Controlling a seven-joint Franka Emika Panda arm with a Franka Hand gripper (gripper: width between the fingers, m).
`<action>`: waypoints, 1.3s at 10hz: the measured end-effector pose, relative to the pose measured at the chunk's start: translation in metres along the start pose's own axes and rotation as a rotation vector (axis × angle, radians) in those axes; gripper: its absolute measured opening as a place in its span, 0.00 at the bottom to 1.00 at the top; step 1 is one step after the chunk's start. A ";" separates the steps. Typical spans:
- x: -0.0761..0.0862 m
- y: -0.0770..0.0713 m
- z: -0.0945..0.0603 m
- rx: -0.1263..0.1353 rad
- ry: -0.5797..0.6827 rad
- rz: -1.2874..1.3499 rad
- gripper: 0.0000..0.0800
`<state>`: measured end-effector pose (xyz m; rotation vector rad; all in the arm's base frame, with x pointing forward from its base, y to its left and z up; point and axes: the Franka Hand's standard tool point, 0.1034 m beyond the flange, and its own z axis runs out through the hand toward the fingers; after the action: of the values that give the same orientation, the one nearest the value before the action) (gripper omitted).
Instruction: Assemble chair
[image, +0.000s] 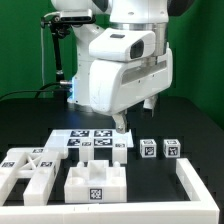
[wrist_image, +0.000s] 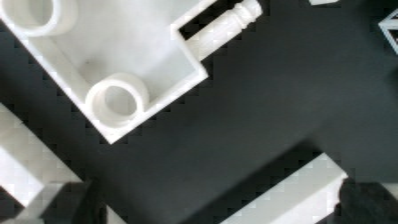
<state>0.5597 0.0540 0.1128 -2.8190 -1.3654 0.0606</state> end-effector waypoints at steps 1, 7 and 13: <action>0.000 0.000 0.000 0.000 0.000 0.000 0.81; -0.015 0.014 0.014 -0.004 0.008 -0.059 0.81; -0.031 0.033 0.032 0.009 0.001 -0.008 0.81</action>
Offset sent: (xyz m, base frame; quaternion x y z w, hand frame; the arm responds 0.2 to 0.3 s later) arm 0.0000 0.0000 0.0000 0.0000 0.0000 0.0000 1.0000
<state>0.5653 0.0084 0.0809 -2.8061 -1.3719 0.0655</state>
